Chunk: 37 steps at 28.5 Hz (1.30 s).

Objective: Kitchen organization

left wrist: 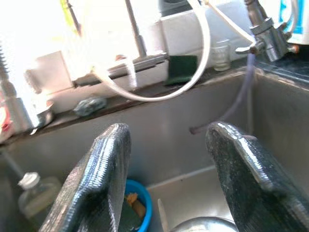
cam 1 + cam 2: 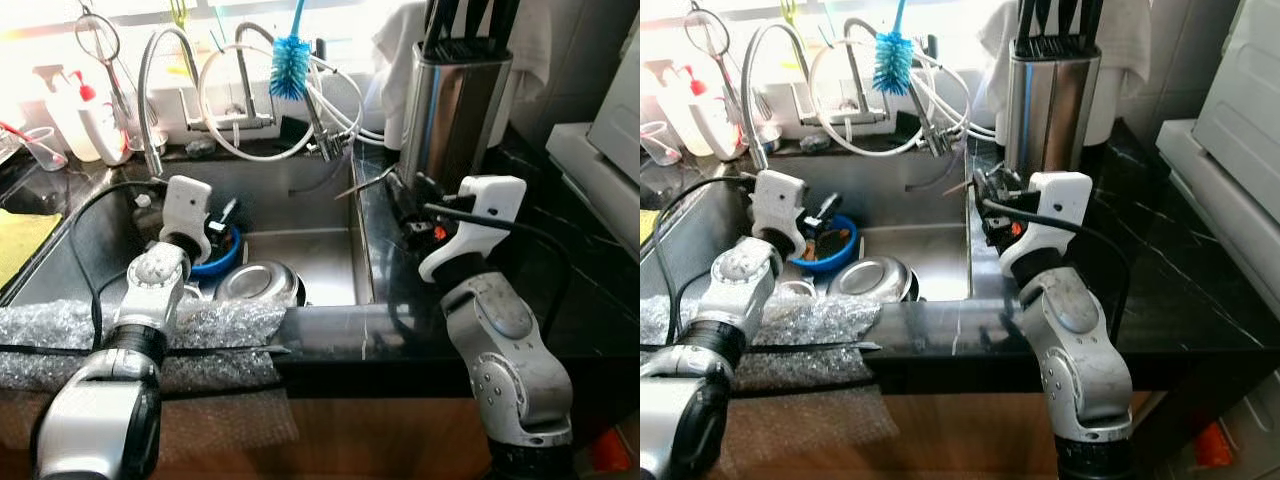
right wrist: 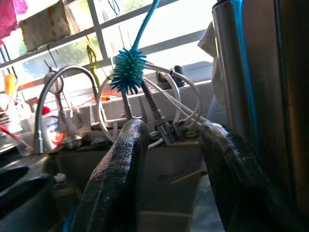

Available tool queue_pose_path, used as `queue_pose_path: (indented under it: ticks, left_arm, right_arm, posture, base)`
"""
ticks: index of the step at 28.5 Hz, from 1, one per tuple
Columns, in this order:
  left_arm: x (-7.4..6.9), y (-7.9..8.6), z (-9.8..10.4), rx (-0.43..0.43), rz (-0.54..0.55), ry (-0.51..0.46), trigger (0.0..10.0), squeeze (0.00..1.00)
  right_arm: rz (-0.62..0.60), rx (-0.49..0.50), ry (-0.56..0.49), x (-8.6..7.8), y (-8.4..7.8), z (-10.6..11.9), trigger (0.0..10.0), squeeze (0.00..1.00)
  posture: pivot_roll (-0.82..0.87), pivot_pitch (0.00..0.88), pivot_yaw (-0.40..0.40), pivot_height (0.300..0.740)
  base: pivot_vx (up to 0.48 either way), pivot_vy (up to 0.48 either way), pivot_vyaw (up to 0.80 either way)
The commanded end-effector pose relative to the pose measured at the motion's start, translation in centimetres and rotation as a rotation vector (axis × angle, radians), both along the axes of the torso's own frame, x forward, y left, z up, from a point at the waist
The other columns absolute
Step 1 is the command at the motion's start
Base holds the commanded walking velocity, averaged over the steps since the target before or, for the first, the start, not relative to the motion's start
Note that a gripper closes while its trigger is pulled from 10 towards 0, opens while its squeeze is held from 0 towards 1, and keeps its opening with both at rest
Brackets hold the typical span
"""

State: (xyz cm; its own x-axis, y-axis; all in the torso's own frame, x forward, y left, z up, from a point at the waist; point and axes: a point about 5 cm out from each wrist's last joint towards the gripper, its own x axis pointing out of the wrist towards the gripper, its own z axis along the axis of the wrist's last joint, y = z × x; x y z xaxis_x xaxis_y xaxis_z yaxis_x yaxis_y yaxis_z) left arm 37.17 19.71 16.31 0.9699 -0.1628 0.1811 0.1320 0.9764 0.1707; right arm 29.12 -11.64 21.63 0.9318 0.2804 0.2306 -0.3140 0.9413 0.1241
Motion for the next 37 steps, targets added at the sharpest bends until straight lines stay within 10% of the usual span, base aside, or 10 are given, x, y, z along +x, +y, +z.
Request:
queue_pose_path:
  ticks: [1,6,11,16,25,37]
  left_arm:
    - [-0.4,0.8,1.2,-0.041,0.037,-0.069,10.0,0.0]
    - [-1.3,1.1,1.4,-0.087,0.066,-0.108,10.0,0.0]
    - [-5.8,1.0,0.7,-0.059,0.076,-0.143,10.0,0.0]
    - [-7.4,1.6,-0.2,0.059,0.056,-0.112,10.0,0.0]
    - [-9.9,3.2,0.5,-0.014,0.187,-0.1,10.0,0.0]
    - [-9.9,1.0,0.4,-0.112,0.192,-0.076,10.0,0.0]
  right_arm:
    - [-0.012,0.0,0.005,0.0,0.0,-0.3,10.0,0.0]
    - [-0.028,0.026,0.005,-0.1,-0.2,-0.3,10.0,0.0]
    - [-0.159,-0.06,-0.074,-0.3,-2.1,0.2,10.0,0.0]
    - [-0.198,-0.098,-0.067,-0.6,-3.3,-0.3,10.0,0.0]
    - [-0.276,-0.13,-0.054,-1.9,-5.2,-1.3,10.0,0.0]
    - [-0.289,-0.114,-0.037,-1.9,-4.9,-1.7,10.0,0.0]
  posture:
    - [-0.12,0.0,0.097,0.74]
    - [-0.11,0.0,0.092,0.74]
    - [-0.08,0.0,0.065,0.74]
    - [-0.07,0.0,0.058,0.74]
    - [-0.07,0.0,0.058,0.74]
    - [-0.07,0.0,0.058,0.74]
  base:
    - [0.0,0.0,0.0]
    - [0.0,0.0,0.0]
    - [0.0,0.0,0.0]
    - [0.0,0.0,0.0]
    - [0.0,0.0,0.0]
    - [0.0,0.0,0.0]
